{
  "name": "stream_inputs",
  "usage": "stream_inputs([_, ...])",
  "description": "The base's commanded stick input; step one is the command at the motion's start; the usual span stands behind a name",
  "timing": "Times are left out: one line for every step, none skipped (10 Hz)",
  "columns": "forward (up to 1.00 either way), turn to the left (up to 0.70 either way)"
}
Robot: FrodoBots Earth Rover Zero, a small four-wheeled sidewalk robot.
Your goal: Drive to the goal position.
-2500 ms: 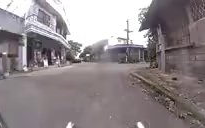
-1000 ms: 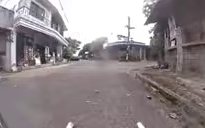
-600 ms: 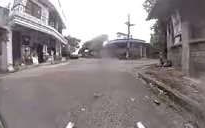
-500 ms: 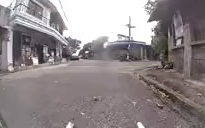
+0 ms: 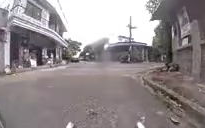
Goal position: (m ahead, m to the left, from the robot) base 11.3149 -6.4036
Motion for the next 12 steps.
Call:
stream_inputs([0.7,0.0])
stream_inputs([0.7,0.0])
stream_inputs([0.7,0.0])
stream_inputs([0.7,0.0])
stream_inputs([0.7,0.0])
stream_inputs([0.7,0.0])
stream_inputs([0.7,0.0])
stream_inputs([0.7,0.0])
stream_inputs([0.7,0.0])
stream_inputs([0.7,0.0])
stream_inputs([0.7,0.0])
stream_inputs([0.7,0.0])
